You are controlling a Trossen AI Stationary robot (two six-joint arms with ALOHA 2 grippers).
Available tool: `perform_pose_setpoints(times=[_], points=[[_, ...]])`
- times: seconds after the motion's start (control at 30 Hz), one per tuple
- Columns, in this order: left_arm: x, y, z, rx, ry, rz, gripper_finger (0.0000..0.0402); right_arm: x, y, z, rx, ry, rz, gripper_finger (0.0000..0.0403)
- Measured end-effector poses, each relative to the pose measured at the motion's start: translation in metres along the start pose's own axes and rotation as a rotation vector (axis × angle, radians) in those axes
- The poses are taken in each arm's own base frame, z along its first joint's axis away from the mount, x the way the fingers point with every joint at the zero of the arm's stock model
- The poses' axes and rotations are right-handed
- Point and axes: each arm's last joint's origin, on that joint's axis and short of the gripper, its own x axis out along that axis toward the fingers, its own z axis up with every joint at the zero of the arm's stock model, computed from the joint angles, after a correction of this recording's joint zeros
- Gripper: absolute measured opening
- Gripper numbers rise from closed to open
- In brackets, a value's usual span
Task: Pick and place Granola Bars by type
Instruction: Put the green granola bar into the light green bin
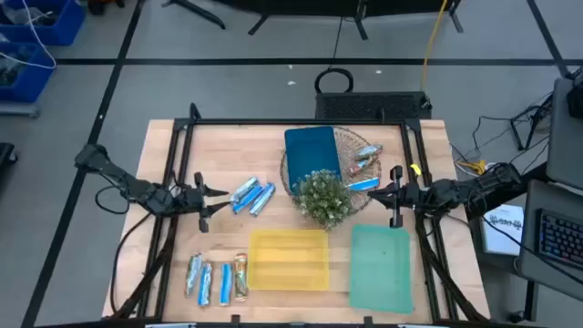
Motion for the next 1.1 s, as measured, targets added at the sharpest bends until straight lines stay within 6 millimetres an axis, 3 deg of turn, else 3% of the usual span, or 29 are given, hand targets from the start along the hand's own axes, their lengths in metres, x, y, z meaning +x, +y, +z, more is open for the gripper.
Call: perform_pose_setpoints(times=[0.27, 0.6, 0.83, 1.0, 1.1], points=[[0.0, -0.002, 0.0, -0.017, 0.004, -0.061, 0.0145, 0.0, -0.001, -0.002, 0.018, 0.018, -0.033, 0.0001], [0.0, -0.002, -0.001, -0.008, 0.01, -0.079, 0.0145, 0.0, -0.01, -0.013, 0.116, 0.124, -0.266, 0.0001], [0.0, -0.002, -0.002, 0.0, 0.019, -0.078, 0.0145, 0.003, -0.02, -0.019, 0.053, 0.201, -0.422, 0.0001], [0.0, -0.002, -0.002, 0.005, 0.021, -0.078, 0.0145, 0.012, -0.034, 0.026, 0.05, 0.313, -0.541, 0.0], [0.0, -0.002, -0.002, 0.026, 0.02, -0.078, 0.0145, 0.02, -0.046, 0.05, 0.039, 0.48, -0.646, 0.0]])
